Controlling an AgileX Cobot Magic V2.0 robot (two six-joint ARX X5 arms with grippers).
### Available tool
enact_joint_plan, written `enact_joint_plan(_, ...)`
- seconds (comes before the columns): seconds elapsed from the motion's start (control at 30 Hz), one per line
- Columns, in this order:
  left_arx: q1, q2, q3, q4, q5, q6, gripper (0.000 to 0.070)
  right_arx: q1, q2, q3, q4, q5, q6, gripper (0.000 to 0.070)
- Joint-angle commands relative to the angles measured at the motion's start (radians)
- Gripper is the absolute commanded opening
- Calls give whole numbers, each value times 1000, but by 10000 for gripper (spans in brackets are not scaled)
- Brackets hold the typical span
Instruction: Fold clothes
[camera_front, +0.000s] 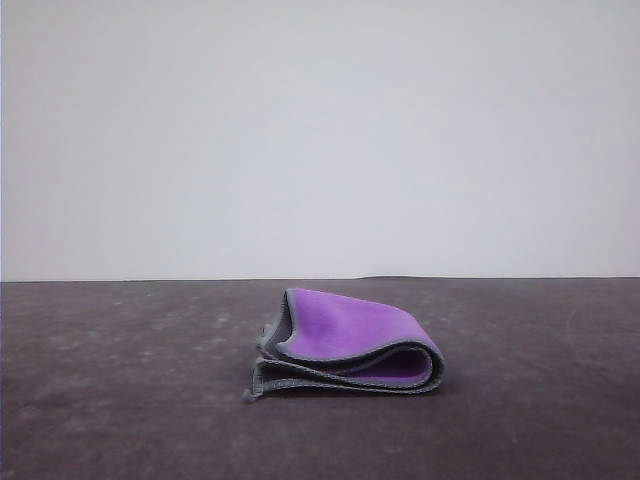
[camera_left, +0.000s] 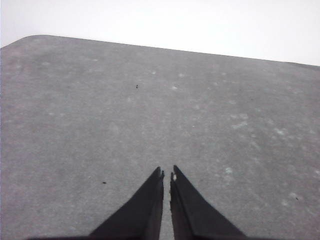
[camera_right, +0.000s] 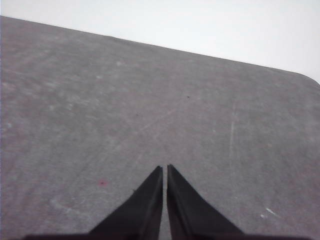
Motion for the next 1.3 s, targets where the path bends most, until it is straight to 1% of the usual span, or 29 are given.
enact_joint_plan(0.0, 1, 0, -20, -5, 0, -3, 17, 6, -18, -15, 10, 17, 33, 9)
enact_joint_plan(0.17, 0, 0, -20, -5, 0, -3, 17, 27, -40, -35, -10, 18, 40, 9)
enact_joint_plan(0.27, 1, 0, -20, -5, 0, -3, 17, 28, -40, -35, -13, 40, 36, 9)
enact_joint_plan(0.33, 1, 0, -20, -5, 0, -3, 17, 24, -40, -35, -14, 54, 37, 9)
enact_joint_plan(0.53, 1, 0, -20, -5, 0, -3, 17, -5, -40, -35, -15, 57, 40, 9)
enact_joint_plan(0.73, 0, 0, -20, -5, 0, -3, 17, -25, -40, -35, -15, 63, 57, 9)
enact_joint_plan(0.97, 0, 0, -20, -5, 0, -3, 17, -25, -40, -35, -15, 62, 111, 9)
enact_joint_plan(1.27, 1, 0, -20, -5, 0, -3, 17, -25, -40, -35, 4, 63, 110, 9)
